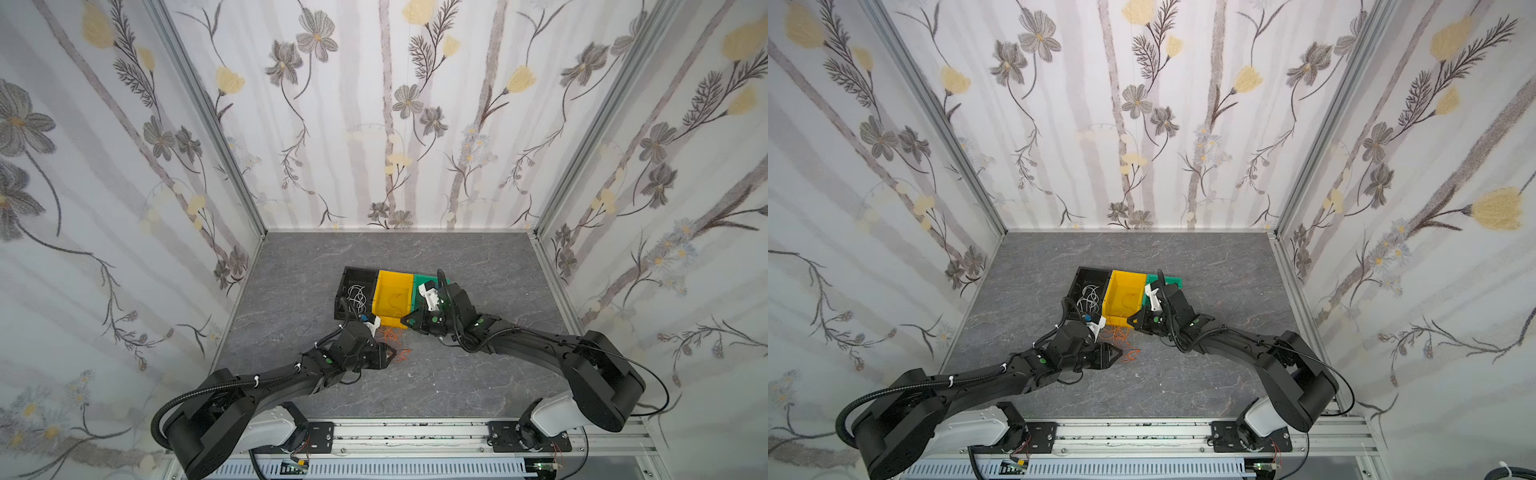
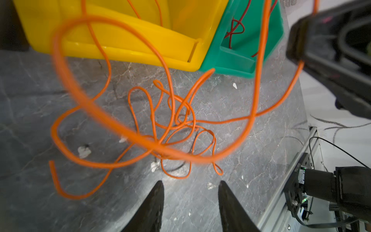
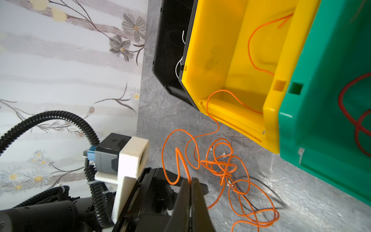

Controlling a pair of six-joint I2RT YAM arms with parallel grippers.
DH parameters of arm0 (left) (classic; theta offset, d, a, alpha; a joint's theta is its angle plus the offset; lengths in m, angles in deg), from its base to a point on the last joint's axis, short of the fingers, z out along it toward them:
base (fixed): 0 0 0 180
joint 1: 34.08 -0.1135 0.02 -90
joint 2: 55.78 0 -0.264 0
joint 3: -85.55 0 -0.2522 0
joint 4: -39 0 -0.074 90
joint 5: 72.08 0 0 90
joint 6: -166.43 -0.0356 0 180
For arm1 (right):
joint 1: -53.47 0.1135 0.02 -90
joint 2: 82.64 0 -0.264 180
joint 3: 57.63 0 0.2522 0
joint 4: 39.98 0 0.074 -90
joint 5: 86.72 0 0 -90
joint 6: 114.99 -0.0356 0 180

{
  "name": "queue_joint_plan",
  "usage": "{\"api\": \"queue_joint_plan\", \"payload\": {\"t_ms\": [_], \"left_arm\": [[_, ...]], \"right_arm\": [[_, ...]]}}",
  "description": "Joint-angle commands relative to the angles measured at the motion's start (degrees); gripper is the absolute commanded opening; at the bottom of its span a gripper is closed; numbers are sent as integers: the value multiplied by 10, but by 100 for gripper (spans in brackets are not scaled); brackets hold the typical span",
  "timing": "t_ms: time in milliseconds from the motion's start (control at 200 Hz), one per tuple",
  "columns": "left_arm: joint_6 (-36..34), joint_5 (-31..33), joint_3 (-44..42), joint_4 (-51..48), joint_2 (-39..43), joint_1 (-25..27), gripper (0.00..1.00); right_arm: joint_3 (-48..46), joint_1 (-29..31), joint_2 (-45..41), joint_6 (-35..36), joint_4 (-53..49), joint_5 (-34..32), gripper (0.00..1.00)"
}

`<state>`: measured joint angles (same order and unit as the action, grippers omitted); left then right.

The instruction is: Untangle the cables

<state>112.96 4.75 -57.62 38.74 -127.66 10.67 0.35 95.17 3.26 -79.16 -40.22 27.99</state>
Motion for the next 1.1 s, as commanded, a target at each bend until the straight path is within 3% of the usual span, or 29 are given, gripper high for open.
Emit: {"api": "queue_joint_plan", "payload": {"t_ms": [0,90,480,789,1094], "left_arm": [[-37,40,20,51,-26,2,46],[-57,63,27,48,-40,2,46],[-70,54,31,114,-131,3,41],[-67,72,21,99,-123,2,10],[-74,92,3,14,-69,-8,0]], "right_arm": [[-5,-2,-4,-13,33,16,1],[-8,-4,-5,-15,40,21,1],[-17,-8,0,-30,67,35,1],[-22,-10,-13,-28,61,30,1],[-14,-47,-78,23,-34,-1,1]]}}
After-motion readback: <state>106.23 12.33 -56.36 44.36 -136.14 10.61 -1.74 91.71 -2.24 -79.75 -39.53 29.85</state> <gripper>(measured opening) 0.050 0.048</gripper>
